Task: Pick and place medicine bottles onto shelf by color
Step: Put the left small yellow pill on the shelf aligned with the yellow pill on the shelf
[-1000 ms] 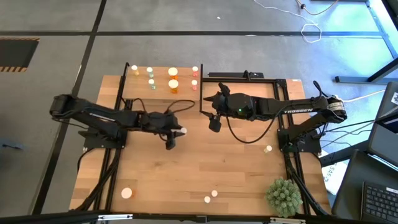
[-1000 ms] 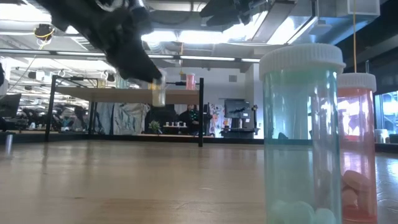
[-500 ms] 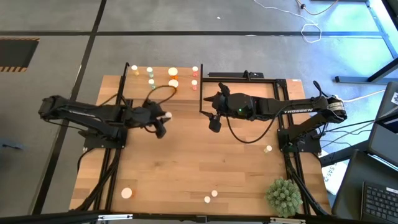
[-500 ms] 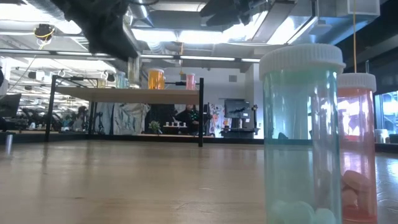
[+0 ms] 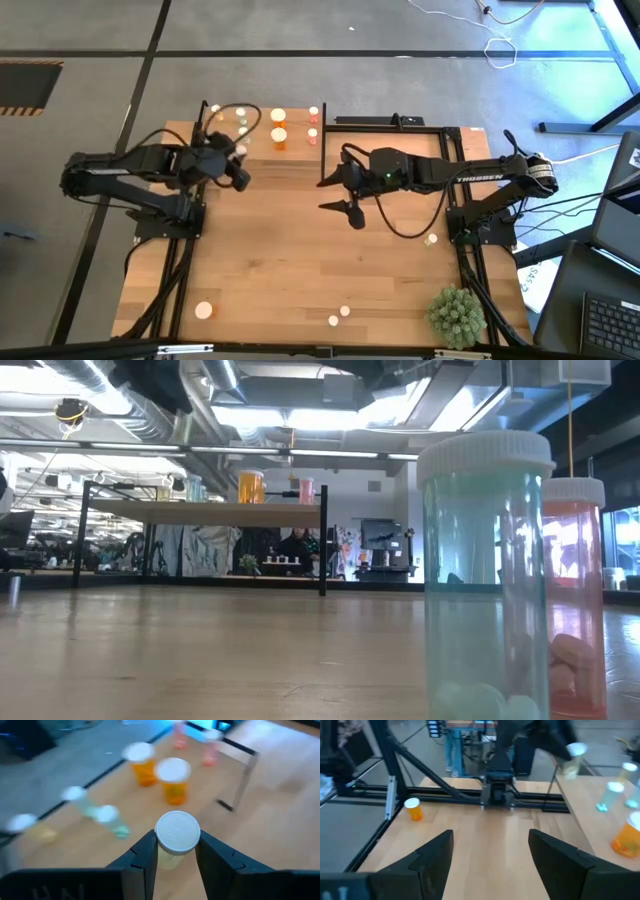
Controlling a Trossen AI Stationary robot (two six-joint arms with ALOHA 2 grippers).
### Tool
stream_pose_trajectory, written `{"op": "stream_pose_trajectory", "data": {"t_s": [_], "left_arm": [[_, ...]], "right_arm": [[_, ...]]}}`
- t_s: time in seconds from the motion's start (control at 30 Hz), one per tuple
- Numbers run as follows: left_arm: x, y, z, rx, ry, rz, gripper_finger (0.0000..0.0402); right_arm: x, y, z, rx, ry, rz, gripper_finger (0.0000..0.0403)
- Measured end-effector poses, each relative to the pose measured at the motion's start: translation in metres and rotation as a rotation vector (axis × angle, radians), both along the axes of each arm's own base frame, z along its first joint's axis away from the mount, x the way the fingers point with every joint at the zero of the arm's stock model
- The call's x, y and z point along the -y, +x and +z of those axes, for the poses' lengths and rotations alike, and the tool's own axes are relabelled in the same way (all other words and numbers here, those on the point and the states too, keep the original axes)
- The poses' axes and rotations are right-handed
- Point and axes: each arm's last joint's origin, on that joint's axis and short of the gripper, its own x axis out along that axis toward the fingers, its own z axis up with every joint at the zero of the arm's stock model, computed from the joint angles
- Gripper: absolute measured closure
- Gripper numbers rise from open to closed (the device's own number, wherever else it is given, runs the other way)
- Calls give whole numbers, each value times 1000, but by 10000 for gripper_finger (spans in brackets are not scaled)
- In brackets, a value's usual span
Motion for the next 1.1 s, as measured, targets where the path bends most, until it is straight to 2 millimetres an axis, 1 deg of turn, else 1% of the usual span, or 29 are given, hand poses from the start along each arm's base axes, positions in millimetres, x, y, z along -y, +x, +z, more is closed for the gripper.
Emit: {"op": "stream_pose_trajectory", "data": {"t_s": [0.1,0.17,0.3,0.43,0.6,0.73,0.8,0.97,1.1], "left_arm": [[-4,-7,5,3,5,90,289],[-7,-14,5,24,-11,159,289],[-15,-33,3,49,-19,326,289],[-22,-41,1,60,-31,437,289],[-30,-45,-1,56,-10,531,289],[-37,-47,-16,82,-50,632,289],[-38,-51,-22,80,-52,656,289],[-42,-43,-38,118,-60,643,289],[-46,-35,-48,96,9,615,289]], "right_arm": [[-1,0,0,5,-8,35,142],[-1,0,0,6,-8,38,142],[-2,0,1,11,-14,75,142],[-3,0,1,15,-12,114,142],[-3,0,1,17,-10,126,142],[-3,0,1,22,-12,120,142],[-3,0,1,22,-16,104,142],[-2,0,2,26,-21,91,142],[-2,0,2,26,-22,85,142]]}}
